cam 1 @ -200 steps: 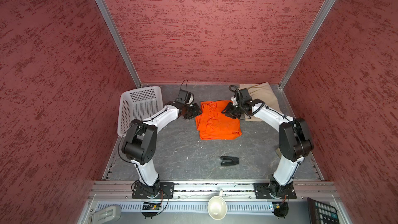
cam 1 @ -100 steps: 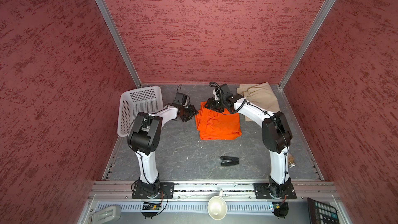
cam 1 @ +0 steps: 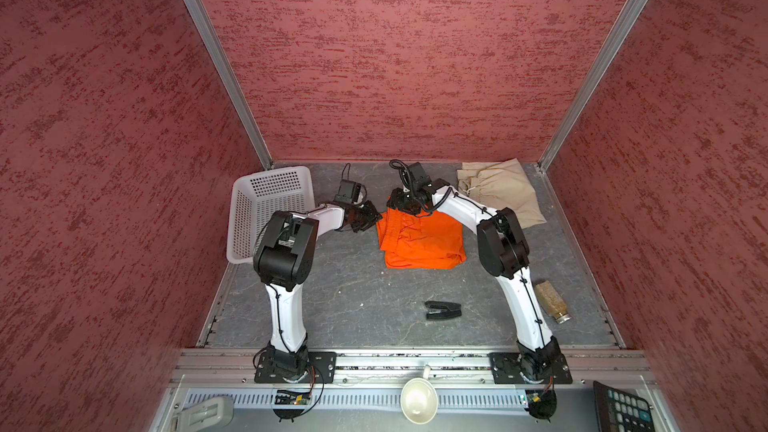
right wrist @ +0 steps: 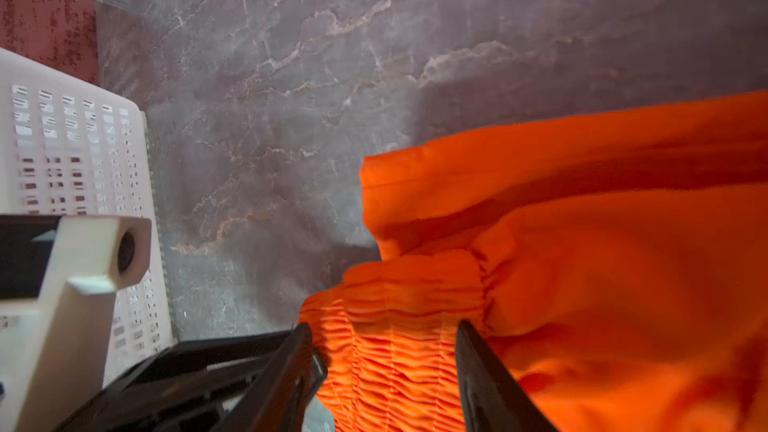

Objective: Fold and stack the shorts

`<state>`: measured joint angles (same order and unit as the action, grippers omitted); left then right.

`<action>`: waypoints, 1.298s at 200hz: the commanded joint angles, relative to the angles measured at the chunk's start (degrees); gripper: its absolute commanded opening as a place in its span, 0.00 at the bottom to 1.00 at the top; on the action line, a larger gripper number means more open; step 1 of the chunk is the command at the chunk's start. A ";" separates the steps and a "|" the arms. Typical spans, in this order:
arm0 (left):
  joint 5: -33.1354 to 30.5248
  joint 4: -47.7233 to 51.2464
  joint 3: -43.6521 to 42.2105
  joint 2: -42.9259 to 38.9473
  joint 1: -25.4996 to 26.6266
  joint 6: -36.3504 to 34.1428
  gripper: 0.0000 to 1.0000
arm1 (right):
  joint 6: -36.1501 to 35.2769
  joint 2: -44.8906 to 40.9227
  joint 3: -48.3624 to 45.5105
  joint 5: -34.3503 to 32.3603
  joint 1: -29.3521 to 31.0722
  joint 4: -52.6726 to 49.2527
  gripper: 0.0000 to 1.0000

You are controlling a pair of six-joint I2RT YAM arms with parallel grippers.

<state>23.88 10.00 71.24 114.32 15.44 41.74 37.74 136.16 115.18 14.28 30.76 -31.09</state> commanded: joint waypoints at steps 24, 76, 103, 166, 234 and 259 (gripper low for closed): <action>1.87 -3.00 -0.73 2.83 0.01 0.04 0.43 | 0.41 3.67 4.33 -1.54 0.35 -4.49 0.49; 3.78 -6.66 -0.18 4.33 0.27 0.24 0.20 | 0.12 4.34 3.09 3.50 0.48 -2.92 0.21; 2.75 -5.50 2.18 4.16 0.35 -0.86 0.20 | 1.46 1.74 -0.24 5.01 0.53 -0.78 0.21; -3.83 9.35 6.79 -5.29 0.67 -8.75 0.41 | 3.36 -20.86 -20.91 7.31 -4.77 13.69 0.48; 5.05 10.90 9.91 -3.39 7.16 -15.58 0.29 | 7.89 -39.20 -58.63 17.39 -21.72 31.24 0.52; 2.10 15.28 10.43 0.60 8.73 -17.01 0.25 | 7.03 -39.51 -64.33 19.84 -25.23 33.82 0.52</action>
<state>26.52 19.07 81.87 110.37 23.18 28.12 44.34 97.67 54.59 29.23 7.09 -2.87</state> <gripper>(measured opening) 0.263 0.519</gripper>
